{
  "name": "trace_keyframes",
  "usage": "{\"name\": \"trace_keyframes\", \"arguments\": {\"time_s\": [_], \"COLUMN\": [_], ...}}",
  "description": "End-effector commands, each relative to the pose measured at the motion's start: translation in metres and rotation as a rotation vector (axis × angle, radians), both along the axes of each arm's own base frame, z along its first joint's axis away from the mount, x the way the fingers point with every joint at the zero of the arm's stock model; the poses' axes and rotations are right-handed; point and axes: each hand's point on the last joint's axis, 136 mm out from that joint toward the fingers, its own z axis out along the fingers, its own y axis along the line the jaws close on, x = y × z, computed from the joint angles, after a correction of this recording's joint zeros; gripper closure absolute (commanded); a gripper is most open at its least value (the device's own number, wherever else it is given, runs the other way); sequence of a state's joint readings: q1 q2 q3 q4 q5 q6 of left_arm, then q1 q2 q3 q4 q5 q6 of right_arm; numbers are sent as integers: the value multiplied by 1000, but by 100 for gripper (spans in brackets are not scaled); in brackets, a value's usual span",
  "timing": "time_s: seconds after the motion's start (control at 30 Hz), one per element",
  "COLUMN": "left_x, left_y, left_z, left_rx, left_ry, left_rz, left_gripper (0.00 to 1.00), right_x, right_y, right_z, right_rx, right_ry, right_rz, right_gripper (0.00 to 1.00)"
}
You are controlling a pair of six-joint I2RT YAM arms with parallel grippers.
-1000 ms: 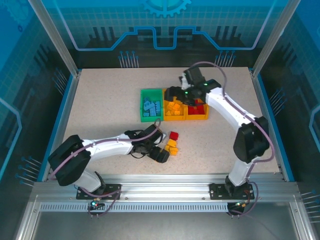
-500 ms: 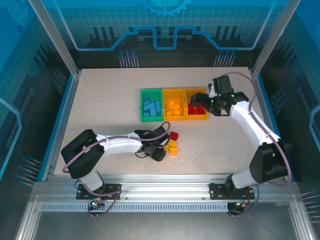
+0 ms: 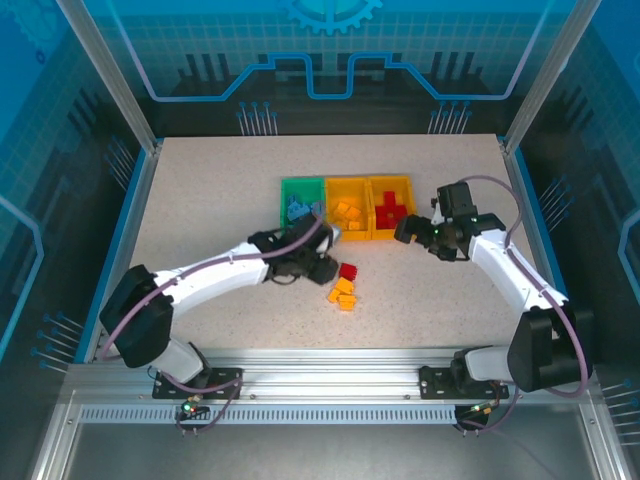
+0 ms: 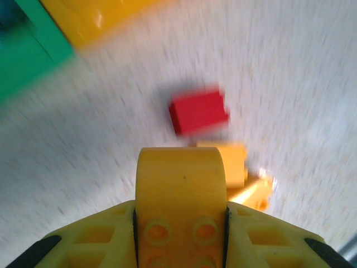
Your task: Sort the legos into containers by color
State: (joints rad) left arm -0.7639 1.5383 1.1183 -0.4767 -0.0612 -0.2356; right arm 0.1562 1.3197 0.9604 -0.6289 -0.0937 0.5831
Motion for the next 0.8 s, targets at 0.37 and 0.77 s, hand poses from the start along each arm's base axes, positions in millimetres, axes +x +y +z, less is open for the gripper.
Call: {"name": "trace_keyframes", "arguments": {"time_s": [0.37, 0.77], "left_x": [162, 177], "left_y": [-35, -32], "left_z": [30, 21], "left_rx": [-89, -199], "left_ry": [37, 112], "left_rz": [119, 242], "left_gripper": [68, 14], "right_x": [-33, -39], "right_y": [7, 55], "right_z": [-35, -38], "right_rx": [48, 28], "right_ry": [56, 96], "right_rz": [-99, -10], "right_gripper": [6, 10]}}
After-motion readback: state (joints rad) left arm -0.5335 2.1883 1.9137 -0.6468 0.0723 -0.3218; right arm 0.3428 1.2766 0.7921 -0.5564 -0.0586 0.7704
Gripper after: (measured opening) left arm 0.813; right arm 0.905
